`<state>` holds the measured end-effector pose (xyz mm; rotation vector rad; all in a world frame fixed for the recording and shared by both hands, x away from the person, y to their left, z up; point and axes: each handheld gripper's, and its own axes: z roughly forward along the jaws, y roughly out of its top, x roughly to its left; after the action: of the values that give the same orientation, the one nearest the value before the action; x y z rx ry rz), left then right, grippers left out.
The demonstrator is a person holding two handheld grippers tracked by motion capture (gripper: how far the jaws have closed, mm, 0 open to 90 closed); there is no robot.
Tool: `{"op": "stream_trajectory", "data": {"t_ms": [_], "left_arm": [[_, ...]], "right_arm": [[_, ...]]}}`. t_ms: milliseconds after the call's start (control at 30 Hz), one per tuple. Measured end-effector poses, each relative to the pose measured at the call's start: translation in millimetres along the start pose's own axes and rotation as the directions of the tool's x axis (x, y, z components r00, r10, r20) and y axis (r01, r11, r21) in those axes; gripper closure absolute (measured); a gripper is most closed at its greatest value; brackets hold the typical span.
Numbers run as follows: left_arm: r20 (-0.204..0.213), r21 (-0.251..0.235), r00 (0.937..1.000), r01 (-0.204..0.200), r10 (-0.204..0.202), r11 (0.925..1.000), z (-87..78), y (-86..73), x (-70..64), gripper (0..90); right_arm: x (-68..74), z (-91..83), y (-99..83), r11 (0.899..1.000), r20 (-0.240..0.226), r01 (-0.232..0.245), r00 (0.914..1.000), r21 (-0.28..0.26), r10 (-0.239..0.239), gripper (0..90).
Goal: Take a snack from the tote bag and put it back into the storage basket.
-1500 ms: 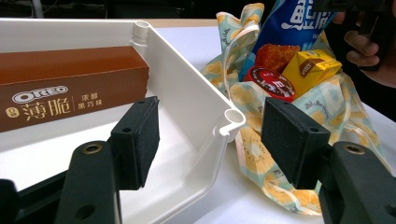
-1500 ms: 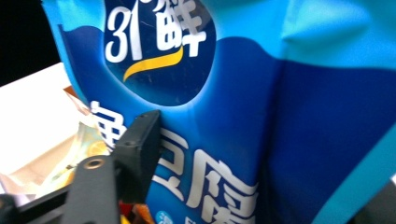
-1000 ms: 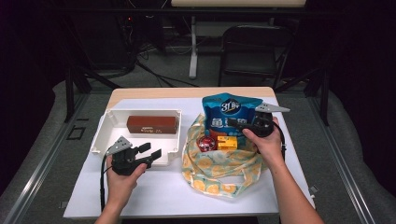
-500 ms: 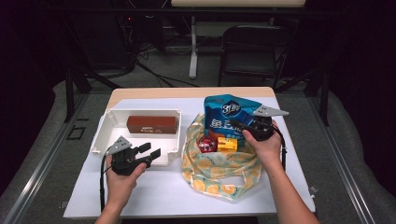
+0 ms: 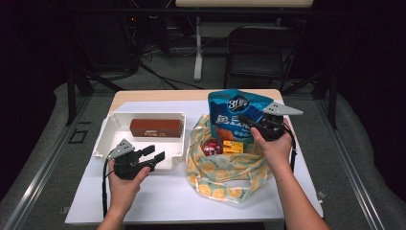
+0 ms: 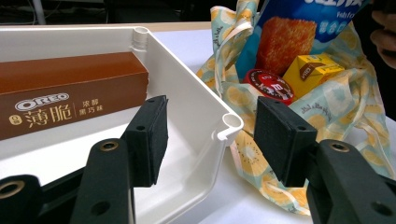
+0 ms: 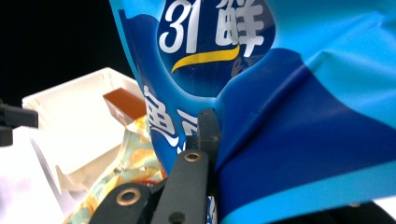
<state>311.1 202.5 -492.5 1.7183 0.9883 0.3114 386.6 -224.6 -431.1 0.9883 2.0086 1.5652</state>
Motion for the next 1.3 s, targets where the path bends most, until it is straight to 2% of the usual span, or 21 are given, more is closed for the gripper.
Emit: {"op": "stream_trajectory", "data": {"t_ms": [133, 233, 500, 833, 1100, 1300], "left_arm": [[-0.001, -0.007, 1.0000, -0.004, 0.004, 1.0000, -0.7, 1.9, -0.6, 44.6], [0.000, -0.013, 1.0000, -0.003, 0.003, 0.9999, -0.2, 3.8, -1.2, 44.5], [0.007, -0.011, 0.9995, -0.031, 0.031, 0.9995, 3.5, 13.5, -6.1, 44.4], [0.034, -0.054, 0.9980, -0.051, 0.053, 0.9973, 9.6, 31.5, -16.5, 43.8], [0.051, -0.076, 0.9961, -0.068, 0.072, 0.9948, 12.2, 45.5, -23.3, 42.4], [0.049, -0.094, 0.9953, -0.079, 0.084, 0.9925, 9.8, 54.7, -25.5, 41.5]], "right_arm": [[1.0, -5.3, 7.9, 1.000, -0.006, -0.008, 1.0000, -0.028, 0.008, 90.0], [4.6, -7.8, 14.0, 0.999, -0.007, 0.003, 1.0000, -0.037, -0.003, 90.0], [9.8, -16.1, 29.8, 0.998, -0.013, 0.006, 0.9999, -0.055, -0.006, 90.0], [19.2, -23.6, 44.1, 0.997, -0.038, -0.010, 0.9993, -0.079, 0.007, 90.0], [34.1, -14.4, 53.5, 0.997, -0.057, -0.003, 0.9984, -0.083, -0.002, 90.0], [46.4, -4.1, 56.8, 0.996, -0.093, -0.017, 0.9957, -0.089, 0.008, 90.0]]}}
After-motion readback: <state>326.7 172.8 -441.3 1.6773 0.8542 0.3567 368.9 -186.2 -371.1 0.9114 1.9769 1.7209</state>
